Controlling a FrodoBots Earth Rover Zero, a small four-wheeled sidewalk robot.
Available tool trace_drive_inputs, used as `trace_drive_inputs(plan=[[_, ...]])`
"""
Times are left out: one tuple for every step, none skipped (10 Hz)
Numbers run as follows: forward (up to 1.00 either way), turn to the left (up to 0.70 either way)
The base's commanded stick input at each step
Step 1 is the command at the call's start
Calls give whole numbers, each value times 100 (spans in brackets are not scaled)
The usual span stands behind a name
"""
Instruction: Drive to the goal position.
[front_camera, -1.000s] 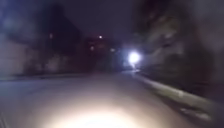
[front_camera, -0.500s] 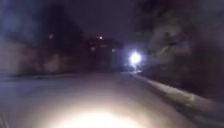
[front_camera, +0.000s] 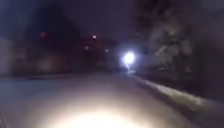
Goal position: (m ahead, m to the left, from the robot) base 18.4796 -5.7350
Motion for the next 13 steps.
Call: trace_drive_inputs(plan=[[70, -10], [70, -24], [70, -35], [70, -35], [70, -23], [70, -9], [70, -10], [70, -35], [70, -35], [70, -35], [70, -35], [70, -35], [70, -35]])
